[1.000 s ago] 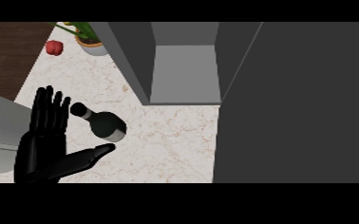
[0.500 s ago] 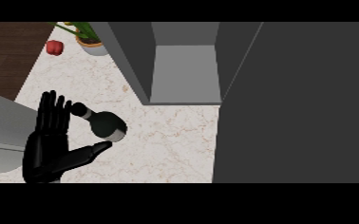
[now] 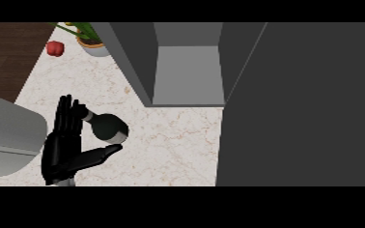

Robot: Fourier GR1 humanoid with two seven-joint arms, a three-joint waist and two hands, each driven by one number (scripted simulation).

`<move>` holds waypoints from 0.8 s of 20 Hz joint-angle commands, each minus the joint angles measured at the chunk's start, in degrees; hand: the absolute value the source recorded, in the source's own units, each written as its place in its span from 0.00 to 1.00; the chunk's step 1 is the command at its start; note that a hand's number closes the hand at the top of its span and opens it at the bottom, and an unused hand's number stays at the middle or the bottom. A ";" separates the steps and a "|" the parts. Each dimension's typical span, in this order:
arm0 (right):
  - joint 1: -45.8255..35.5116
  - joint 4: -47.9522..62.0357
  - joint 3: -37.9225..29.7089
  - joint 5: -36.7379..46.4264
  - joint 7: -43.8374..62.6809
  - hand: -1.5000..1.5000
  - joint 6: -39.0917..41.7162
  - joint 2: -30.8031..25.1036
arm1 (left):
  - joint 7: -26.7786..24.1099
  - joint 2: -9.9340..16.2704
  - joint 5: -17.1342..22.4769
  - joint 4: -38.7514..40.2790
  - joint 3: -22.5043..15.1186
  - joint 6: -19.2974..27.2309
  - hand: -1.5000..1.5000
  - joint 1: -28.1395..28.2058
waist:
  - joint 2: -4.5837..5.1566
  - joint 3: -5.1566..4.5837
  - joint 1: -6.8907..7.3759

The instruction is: Pick up the wine, place it into the cabinet and close the cabinet

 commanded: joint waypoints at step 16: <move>2.14 -10.36 -2.58 -6.75 5.16 0.00 0.30 0.15 | -12.03 0.70 1.22 17.59 3.32 -7.15 0.00 -3.98 | 0.00 0.01 0.00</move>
